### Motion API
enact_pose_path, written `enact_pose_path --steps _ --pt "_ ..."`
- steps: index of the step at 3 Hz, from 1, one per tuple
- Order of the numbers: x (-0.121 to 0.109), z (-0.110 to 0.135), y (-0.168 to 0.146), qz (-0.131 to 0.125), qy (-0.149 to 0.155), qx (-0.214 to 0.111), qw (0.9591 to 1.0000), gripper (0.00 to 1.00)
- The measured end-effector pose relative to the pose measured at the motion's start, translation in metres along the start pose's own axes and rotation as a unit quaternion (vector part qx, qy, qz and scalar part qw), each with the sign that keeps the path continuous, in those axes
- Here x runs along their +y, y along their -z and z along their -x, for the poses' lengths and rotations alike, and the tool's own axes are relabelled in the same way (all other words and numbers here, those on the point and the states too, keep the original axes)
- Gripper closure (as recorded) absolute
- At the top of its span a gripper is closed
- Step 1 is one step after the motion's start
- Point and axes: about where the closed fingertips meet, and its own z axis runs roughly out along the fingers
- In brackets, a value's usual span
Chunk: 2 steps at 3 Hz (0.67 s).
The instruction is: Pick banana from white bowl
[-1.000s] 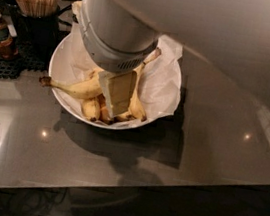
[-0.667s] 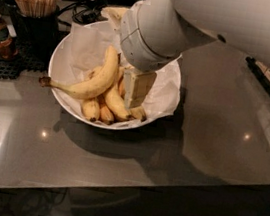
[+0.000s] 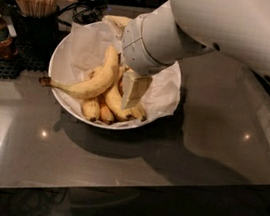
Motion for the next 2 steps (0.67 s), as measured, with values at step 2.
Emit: enact_pose_path --steps 2 --pt "-0.017 -0.006 -0.024 0.060 0.093 -0.025 0.9935 0.00"
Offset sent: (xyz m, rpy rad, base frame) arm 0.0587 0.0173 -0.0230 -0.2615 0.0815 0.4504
